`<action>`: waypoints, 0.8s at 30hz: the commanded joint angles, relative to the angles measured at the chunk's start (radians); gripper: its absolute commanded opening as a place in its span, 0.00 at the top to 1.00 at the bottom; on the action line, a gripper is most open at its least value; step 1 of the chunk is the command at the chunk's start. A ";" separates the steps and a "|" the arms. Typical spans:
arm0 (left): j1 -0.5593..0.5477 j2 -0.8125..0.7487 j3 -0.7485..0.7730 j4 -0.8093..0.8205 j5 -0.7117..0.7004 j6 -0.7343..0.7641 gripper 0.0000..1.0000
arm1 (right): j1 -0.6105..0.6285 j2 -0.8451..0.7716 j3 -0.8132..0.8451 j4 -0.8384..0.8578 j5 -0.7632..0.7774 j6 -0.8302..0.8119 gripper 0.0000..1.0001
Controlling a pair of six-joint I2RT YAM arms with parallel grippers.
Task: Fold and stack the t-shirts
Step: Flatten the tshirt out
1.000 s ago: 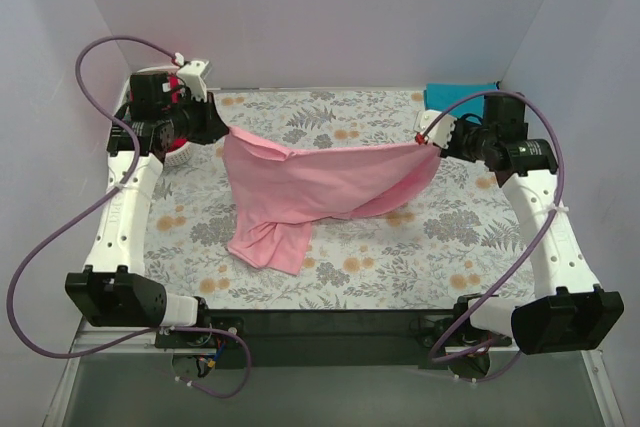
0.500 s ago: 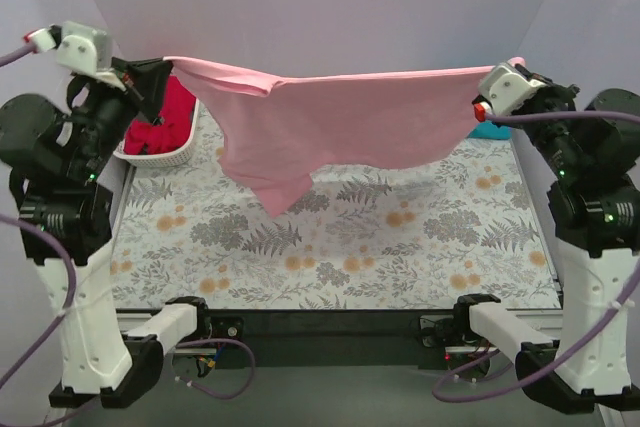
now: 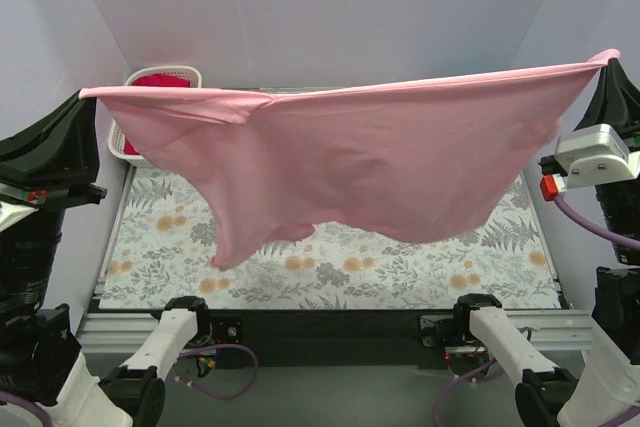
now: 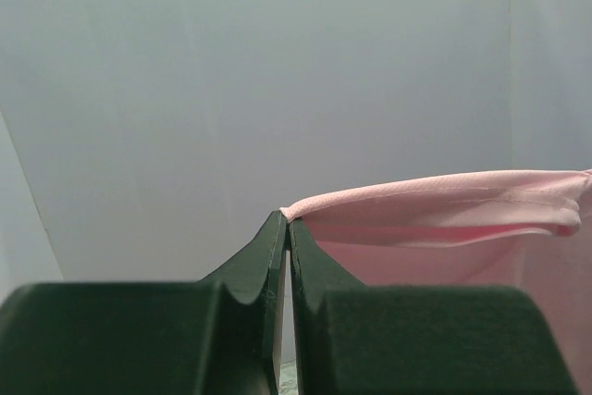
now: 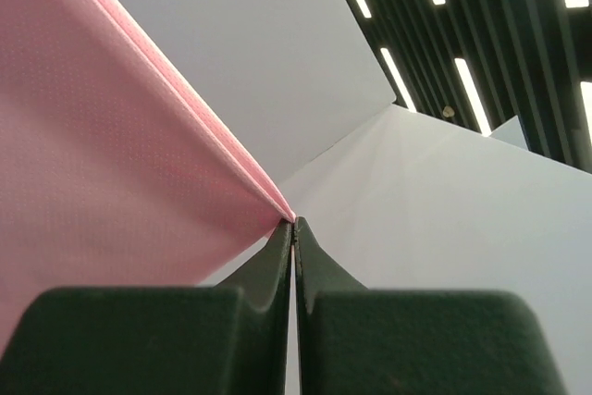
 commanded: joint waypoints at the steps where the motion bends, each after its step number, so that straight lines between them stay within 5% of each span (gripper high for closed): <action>1: 0.004 0.067 0.024 -0.077 -0.111 0.031 1.00 | -0.006 0.016 -0.019 0.041 0.033 -0.041 0.99; 5: 0.003 0.052 -0.084 -0.100 -0.096 0.049 1.00 | -0.004 0.013 -0.140 0.043 -0.022 -0.084 0.99; 14: 0.004 -0.033 -0.672 -0.048 -0.019 0.066 1.00 | -0.003 0.049 -0.564 0.113 -0.168 -0.123 0.99; 19: 0.004 0.076 -0.884 0.079 0.012 0.077 1.00 | 0.028 0.093 -0.852 0.211 -0.203 -0.199 0.99; 24: 0.004 0.303 -0.958 0.213 -0.004 0.077 1.00 | 0.054 0.294 -0.940 0.348 -0.205 -0.243 0.99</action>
